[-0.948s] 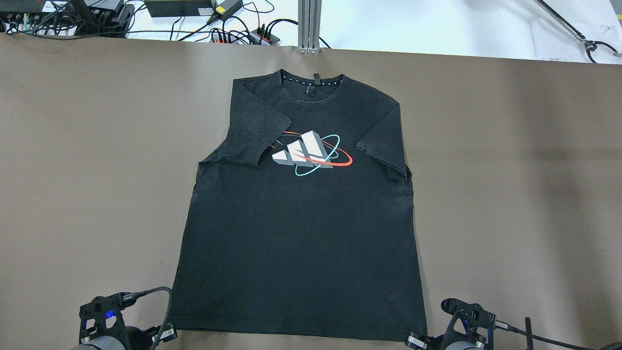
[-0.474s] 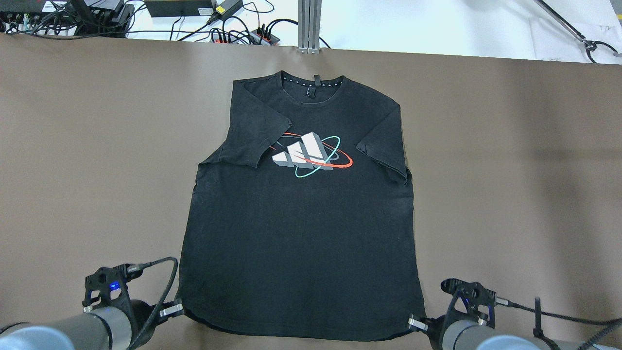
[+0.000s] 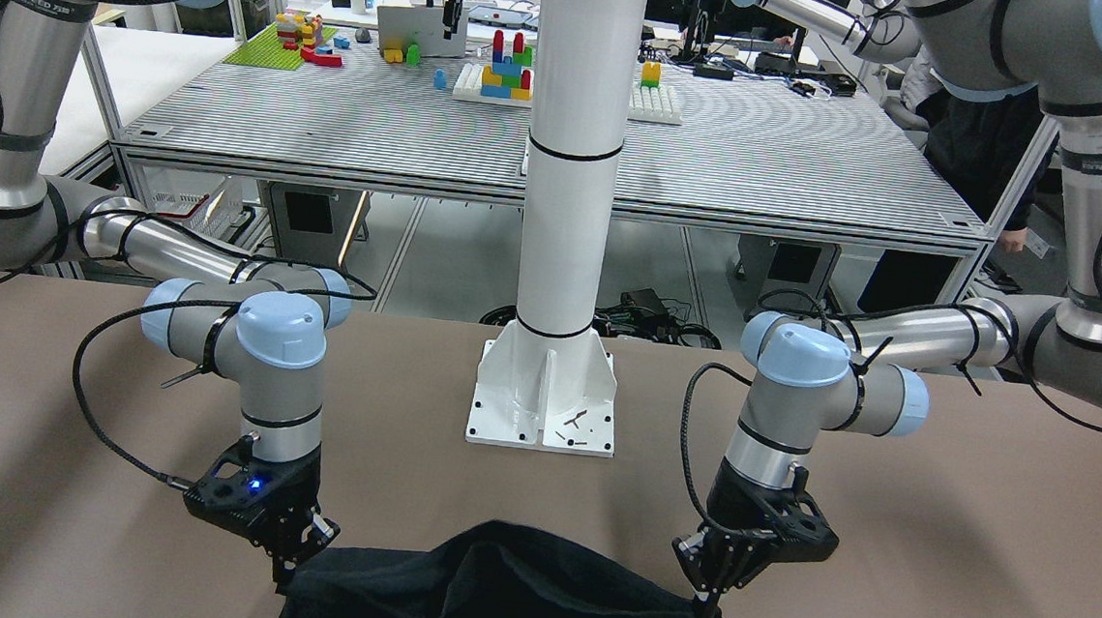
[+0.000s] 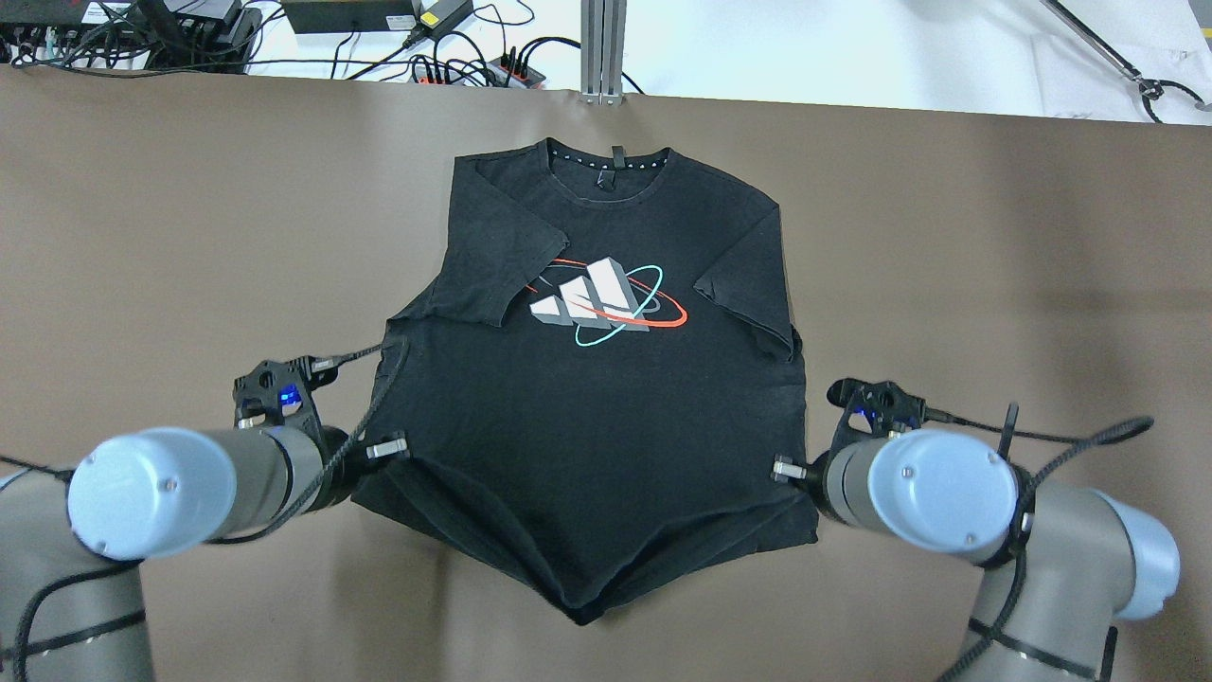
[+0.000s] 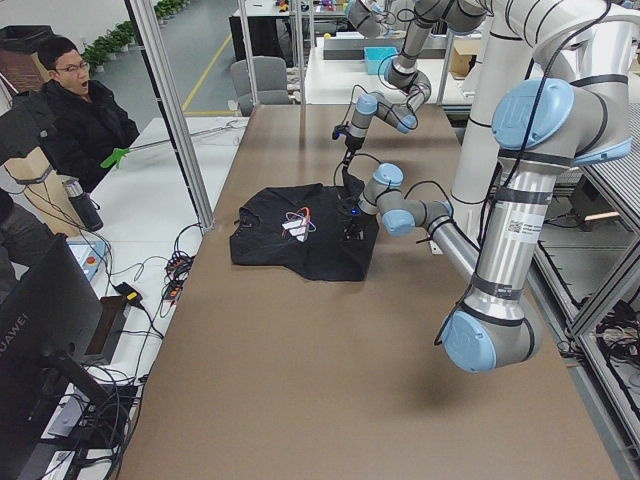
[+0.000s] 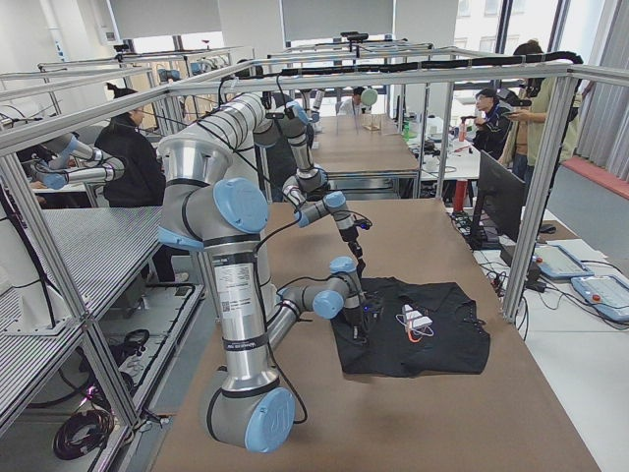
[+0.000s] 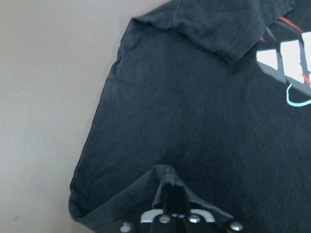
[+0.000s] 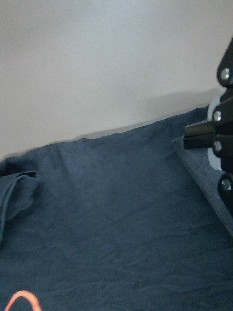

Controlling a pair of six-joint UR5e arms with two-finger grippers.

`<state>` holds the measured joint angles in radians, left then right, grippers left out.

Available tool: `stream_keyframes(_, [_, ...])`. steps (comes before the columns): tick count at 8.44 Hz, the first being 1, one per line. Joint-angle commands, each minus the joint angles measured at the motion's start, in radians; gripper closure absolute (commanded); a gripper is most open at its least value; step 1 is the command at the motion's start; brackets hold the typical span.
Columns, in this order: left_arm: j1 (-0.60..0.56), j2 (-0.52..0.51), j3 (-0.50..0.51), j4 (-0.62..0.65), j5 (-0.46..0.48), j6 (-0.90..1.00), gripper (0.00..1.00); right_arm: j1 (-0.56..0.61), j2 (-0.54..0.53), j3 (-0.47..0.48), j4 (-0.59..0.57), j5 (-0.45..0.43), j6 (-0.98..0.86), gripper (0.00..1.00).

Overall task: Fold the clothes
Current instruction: 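Lift the hem and fold it toward the collar with both grippers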

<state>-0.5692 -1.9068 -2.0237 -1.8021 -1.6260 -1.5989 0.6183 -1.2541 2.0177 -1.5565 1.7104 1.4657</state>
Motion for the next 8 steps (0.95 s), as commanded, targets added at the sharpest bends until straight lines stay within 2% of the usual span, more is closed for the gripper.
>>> stream_keyframes(1, [-0.194, -0.082, 0.095, -0.002, -0.103, 0.007, 1.00, 0.177, 0.110, -0.109, 0.003, 0.128, -0.016, 1.00])
stream_keyframes(2, [-0.231, -0.119, 0.168, -0.008, -0.107, 0.014, 1.00, 0.217, 0.126, -0.143, 0.003, 0.136, -0.021, 1.00])
stream_keyframes(4, [-0.279, -0.260, 0.349, -0.016, -0.115, 0.014, 1.00, 0.274, 0.224, -0.273, 0.004, 0.138, -0.045, 1.00])
stream_keyframes(6, [-0.299, -0.285, 0.382, -0.017, -0.115, 0.014, 1.00, 0.308, 0.248, -0.388, 0.114, 0.136, -0.067, 1.00])
stream_keyframes(8, [-0.304, -0.326, 0.439, -0.017, -0.115, 0.013, 1.00, 0.354, 0.292, -0.468, 0.134, 0.138, -0.146, 1.00])
